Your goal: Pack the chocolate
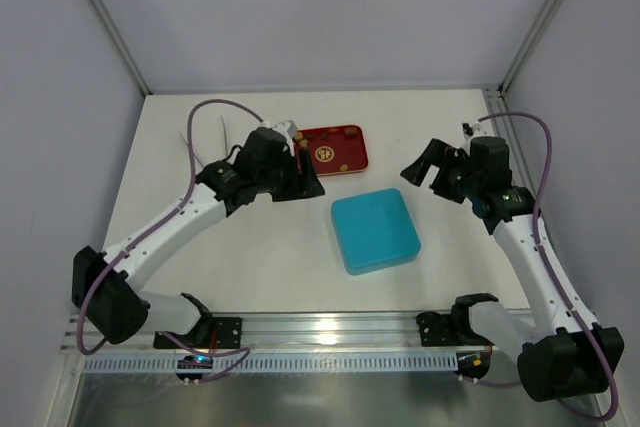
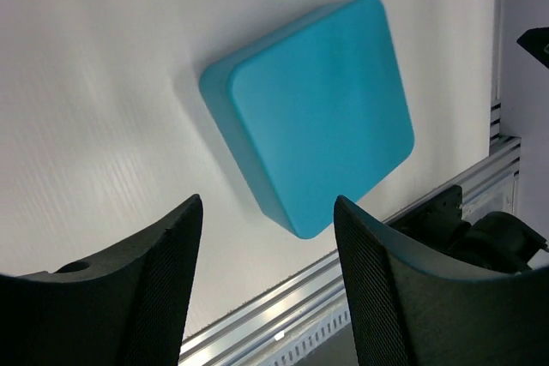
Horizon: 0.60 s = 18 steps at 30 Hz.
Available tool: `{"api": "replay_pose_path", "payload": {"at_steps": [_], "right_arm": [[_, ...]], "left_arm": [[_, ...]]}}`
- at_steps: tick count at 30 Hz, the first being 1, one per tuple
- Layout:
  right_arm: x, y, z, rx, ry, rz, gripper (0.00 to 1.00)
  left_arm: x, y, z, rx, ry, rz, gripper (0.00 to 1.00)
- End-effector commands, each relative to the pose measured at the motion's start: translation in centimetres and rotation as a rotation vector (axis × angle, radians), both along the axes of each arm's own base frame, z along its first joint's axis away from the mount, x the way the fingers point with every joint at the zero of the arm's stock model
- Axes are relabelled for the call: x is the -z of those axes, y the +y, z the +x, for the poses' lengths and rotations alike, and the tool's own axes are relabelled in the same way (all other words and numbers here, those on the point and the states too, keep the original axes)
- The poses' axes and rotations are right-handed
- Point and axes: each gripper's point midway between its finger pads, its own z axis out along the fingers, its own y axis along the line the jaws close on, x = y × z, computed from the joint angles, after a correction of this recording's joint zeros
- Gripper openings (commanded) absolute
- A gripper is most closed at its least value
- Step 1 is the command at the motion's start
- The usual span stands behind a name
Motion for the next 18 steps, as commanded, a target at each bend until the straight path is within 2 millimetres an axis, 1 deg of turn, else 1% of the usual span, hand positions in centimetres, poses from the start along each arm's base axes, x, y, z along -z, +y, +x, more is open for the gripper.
{"api": "replay_pose_path", "payload": {"at_steps": [1,2,4,5,6,9,10,11,14,18], "right_arm": [[-5.1,-0.6,-0.1,-0.019,-0.121,-0.06,0.99],[-6.1,-0.9,-0.4,-0.013,-0.147,-0.071,1.0],[-7.1,-1.4,-0.8,-0.002,-0.166,-0.092,1.0],[-8.1,-1.8,-0.9,0.008,-0.193,-0.112,1.0],[-8.8,-2.1,-1.3,0.013,-0.215,-0.122,1.0],[-9.7,-3.0,-2.5,0.04,-0.247,-0.161,1.0],[-9.8,-3.3,-2.7,0.051,-0.256,-0.168,1.0],[-9.4,-3.5,-3.0,0.054,-0.252,-0.178,1.0],[-8.9,-3.5,-3.6,0.05,-0.253,-0.179,1.0],[-8.9,-3.6,-3.7,0.057,-0.265,-0.182,1.0]], "left_arm": [[-4.1,1.7,-0.2,0.031,-0.112,0.038,0.63],[-5.5,1.8,-0.2,0.029,-0.145,0.024,0.63],[-6.6,2.2,-0.4,0.036,-0.175,0.018,0.63],[-7.0,2.4,-0.6,0.035,-0.187,0.018,0.63],[-7.9,2.8,-0.9,0.032,-0.208,0.012,0.64],[-9.1,3.7,-1.5,0.023,-0.243,0.005,0.64],[-9.5,3.8,-1.7,0.021,-0.251,0.0,0.64],[-9.6,4.0,-1.8,0.016,-0.256,0.001,0.64],[-9.9,4.5,-2.3,0.014,-0.264,0.002,0.65],[-10.4,4.7,-2.6,0.014,-0.272,-0.006,0.65]]}}
